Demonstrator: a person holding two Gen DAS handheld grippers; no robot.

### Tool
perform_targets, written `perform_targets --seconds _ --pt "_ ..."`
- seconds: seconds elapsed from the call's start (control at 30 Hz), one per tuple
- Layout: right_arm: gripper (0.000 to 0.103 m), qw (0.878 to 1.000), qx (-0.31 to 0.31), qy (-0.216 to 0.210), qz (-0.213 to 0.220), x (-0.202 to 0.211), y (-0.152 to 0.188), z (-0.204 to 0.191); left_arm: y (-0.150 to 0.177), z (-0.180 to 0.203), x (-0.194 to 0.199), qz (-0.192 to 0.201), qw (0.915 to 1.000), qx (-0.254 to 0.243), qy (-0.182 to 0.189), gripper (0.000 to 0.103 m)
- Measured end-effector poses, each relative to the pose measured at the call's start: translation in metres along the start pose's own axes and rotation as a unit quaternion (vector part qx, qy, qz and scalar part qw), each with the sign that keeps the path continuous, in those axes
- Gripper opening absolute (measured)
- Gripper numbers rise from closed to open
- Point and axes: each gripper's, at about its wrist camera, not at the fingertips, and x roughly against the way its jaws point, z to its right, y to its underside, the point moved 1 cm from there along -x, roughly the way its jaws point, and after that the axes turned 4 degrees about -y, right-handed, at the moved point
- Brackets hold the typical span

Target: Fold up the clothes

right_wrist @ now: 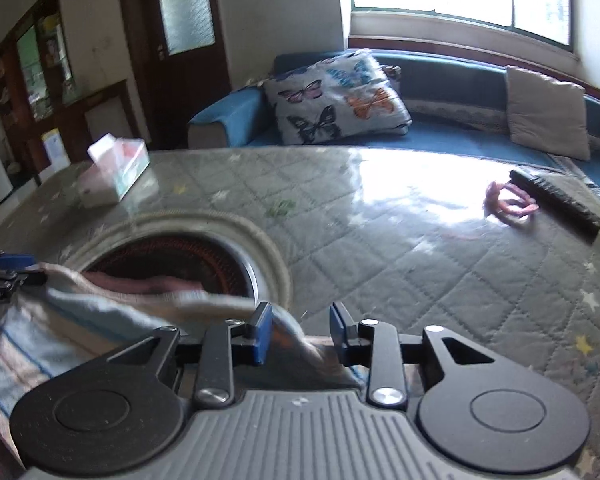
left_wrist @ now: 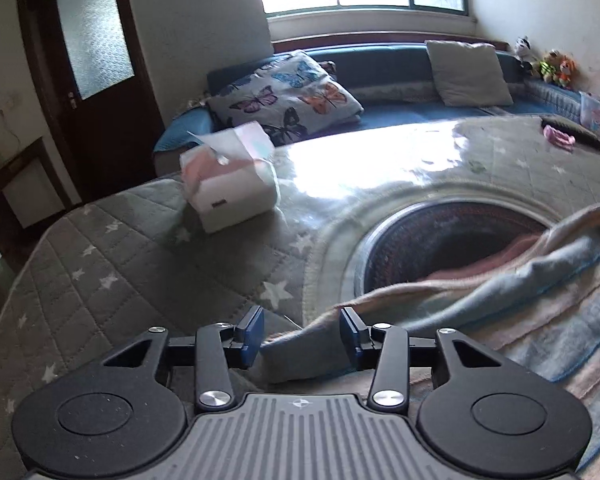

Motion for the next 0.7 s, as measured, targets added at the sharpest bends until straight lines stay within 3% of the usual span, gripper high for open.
perform_targets --seconds 0.13,0.2,0.27,0.33,0.53,0.7 --pt "0.031 1.0 -0.022 0.008 0.018 0.01 -0.007 0.002 -0.012 -0.001 0.014 0.013 0.9998 0.01 0.008 0.043" --pt "0.03 1.0 -0.012 -0.013 0.011 0.009 -0.008 -0.007 -0.017 0.007 0.017 0.016 0.9995 0.008 0.027 0.043" --pt "0.029 0.999 0.0 -0.036 -0.003 0.002 -0.007 -0.019 -0.022 0.014 0.021 0.019 0.9987 0.006 0.047 0.034" --pt "0.019 0.998 0.011 -0.056 -0.018 -0.008 -0.005 -0.033 -0.025 0.026 0.014 0.007 0.9977 0.002 0.068 0.029" --pt "0.016 0.995 0.023 -0.084 -0.047 -0.04 -0.002 -0.058 -0.029 0.054 -0.025 -0.039 0.9931 0.0 0.111 0.026" --pt "0.018 0.995 0.035 -0.08 -0.058 -0.063 0.002 -0.066 -0.028 0.058 -0.047 -0.038 0.9948 -0.002 0.094 0.027"
